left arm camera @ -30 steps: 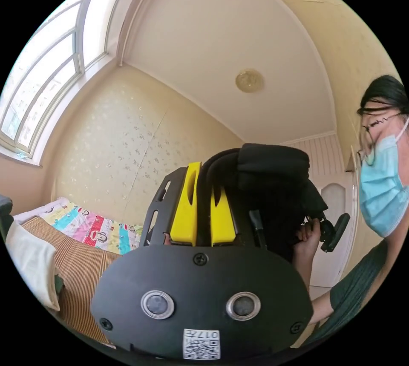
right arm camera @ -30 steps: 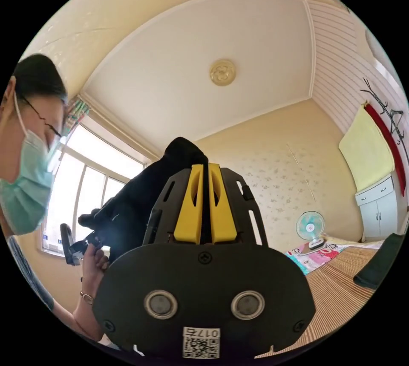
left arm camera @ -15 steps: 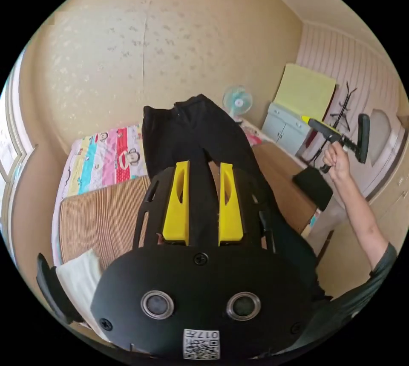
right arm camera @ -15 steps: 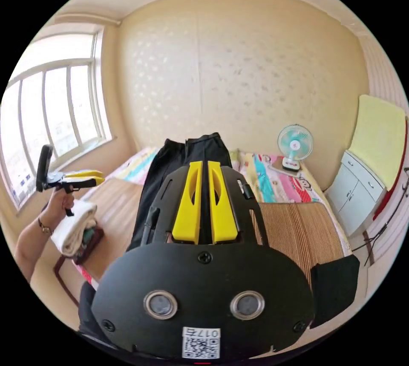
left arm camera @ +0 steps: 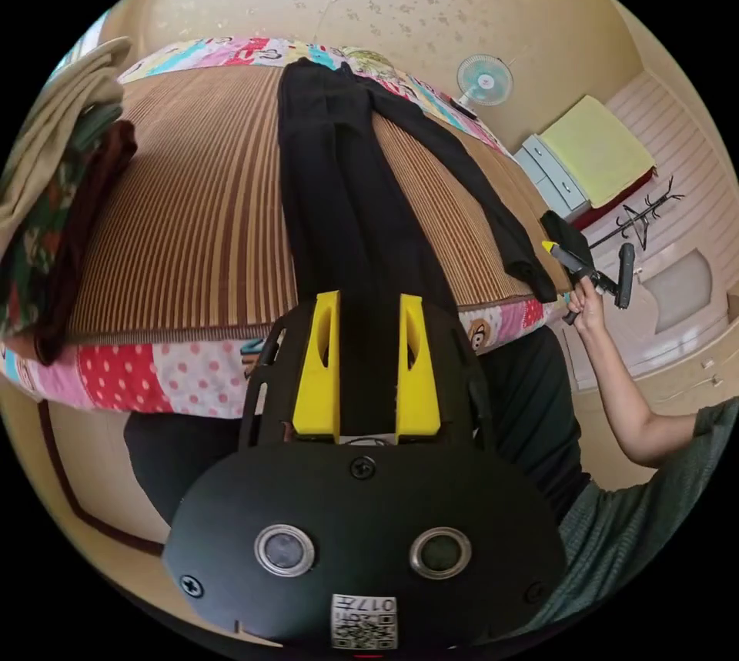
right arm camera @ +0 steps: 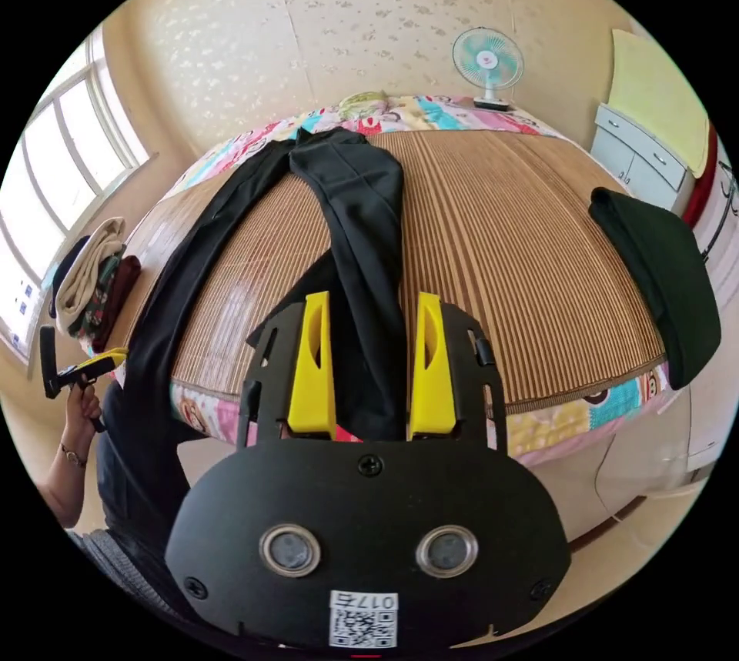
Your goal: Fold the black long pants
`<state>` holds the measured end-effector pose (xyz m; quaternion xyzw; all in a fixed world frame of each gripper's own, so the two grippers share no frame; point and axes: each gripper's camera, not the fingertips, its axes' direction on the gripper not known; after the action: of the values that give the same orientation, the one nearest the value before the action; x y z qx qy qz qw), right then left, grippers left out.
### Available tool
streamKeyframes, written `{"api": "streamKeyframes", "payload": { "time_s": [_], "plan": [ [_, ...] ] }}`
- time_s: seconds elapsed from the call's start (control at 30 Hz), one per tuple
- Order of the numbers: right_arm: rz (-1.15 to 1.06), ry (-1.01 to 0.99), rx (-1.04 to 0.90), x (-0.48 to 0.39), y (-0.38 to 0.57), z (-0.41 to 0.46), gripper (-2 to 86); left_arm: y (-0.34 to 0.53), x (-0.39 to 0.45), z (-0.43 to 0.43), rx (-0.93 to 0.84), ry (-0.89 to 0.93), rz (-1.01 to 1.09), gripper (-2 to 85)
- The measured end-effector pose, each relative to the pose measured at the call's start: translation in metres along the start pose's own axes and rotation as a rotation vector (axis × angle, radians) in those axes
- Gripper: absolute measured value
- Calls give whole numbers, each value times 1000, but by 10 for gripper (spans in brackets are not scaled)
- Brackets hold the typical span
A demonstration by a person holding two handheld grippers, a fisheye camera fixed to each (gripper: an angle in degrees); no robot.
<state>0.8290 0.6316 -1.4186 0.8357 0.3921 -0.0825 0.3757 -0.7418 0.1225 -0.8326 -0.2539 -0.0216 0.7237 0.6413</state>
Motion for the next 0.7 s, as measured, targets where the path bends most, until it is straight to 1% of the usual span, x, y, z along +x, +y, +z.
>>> {"api": "streamKeyframes", "payload": {
  "time_s": [0.03,0.1,0.13,0.17,0.2,0.23,0.27,0.33,0.37,0.4,0.43,0.47,0.5,0.57,0.6,0.67,0.7],
  "plan": [
    [-11,-7,-75,2,2,11,135,14,-7,1,21,30,-40,115],
    [-41,27,-213,1,1,37,83,30,-13,8,41,45,-57,114],
    [-53,81,-289,0,-1,51,58,37,-11,10,60,20,-45,113],
    [-60,94,-280,-1,-6,48,43,39,-8,9,71,-3,-27,113],
    [-51,101,-263,-2,-11,42,41,43,-1,10,80,-60,9,112],
    [-35,116,-204,-4,-24,20,38,47,3,10,87,-98,25,111],
    [-31,120,-104,-11,-38,-14,35,50,3,10,97,-106,25,110],
    [-71,101,36,-33,-54,-68,34,63,-7,5,151,-77,3,108],
    [-132,76,106,-52,-60,-98,34,66,-11,3,160,-62,-8,108],
    [-176,60,130,-63,-61,-109,34,70,-18,0,170,-30,-31,106],
    [-308,16,156,-89,-60,-123,35,73,-24,-4,174,-11,-42,105],
    [-440,-32,140,-112,-55,-124,35,74,-25,-5,175,-8,-42,105],
    [-483,-55,118,-122,-51,-120,36,77,-27,-8,177,-12,-36,104],
    [-525,-179,-32,-147,-31,-75,37,80,-27,-12,179,-31,-26,103],
    [-516,-217,-85,-150,-23,-58,37,82,-25,-15,177,-48,-19,102],
    [-465,-320,-299,-157,16,13,42,85,-23,-21,170,-77,-7,103],
    [-447,-345,-342,-157,26,27,43,87,-21,-26,165,-95,0,105]
  ]
}}
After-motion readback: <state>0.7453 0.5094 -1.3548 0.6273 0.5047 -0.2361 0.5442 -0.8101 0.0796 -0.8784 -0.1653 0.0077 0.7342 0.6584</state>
